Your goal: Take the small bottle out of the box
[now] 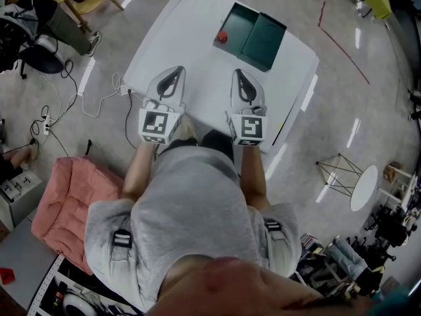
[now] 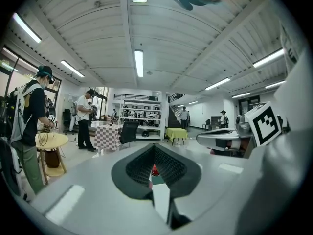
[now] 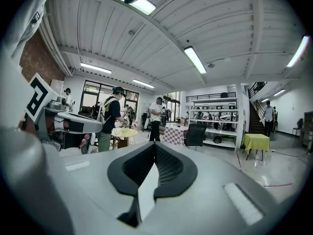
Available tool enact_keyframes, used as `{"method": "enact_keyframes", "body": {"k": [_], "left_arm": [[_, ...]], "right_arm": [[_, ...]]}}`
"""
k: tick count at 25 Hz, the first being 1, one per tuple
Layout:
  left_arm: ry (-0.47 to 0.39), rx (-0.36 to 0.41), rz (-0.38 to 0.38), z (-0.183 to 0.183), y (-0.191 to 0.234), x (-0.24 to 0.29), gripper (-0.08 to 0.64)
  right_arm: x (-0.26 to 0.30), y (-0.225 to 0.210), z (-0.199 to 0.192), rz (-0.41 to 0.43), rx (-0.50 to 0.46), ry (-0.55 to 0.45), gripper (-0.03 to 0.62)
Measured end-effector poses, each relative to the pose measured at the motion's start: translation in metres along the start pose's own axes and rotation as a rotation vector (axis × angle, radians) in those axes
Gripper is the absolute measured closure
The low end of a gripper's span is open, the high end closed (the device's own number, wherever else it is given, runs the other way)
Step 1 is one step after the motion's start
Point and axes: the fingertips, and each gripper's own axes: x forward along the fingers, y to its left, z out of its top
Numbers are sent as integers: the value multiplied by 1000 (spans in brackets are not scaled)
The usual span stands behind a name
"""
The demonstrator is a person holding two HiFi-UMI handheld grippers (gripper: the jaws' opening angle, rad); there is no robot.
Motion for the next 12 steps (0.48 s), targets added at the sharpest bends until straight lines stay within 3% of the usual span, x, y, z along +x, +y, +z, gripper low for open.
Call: {"method": "enact_keyframes", "body": {"k": [12], "left_arm": [[4,-38,10,-6,29,20,549]], "right_arm": [[34,0,-6,10,-14,46,589]]}}
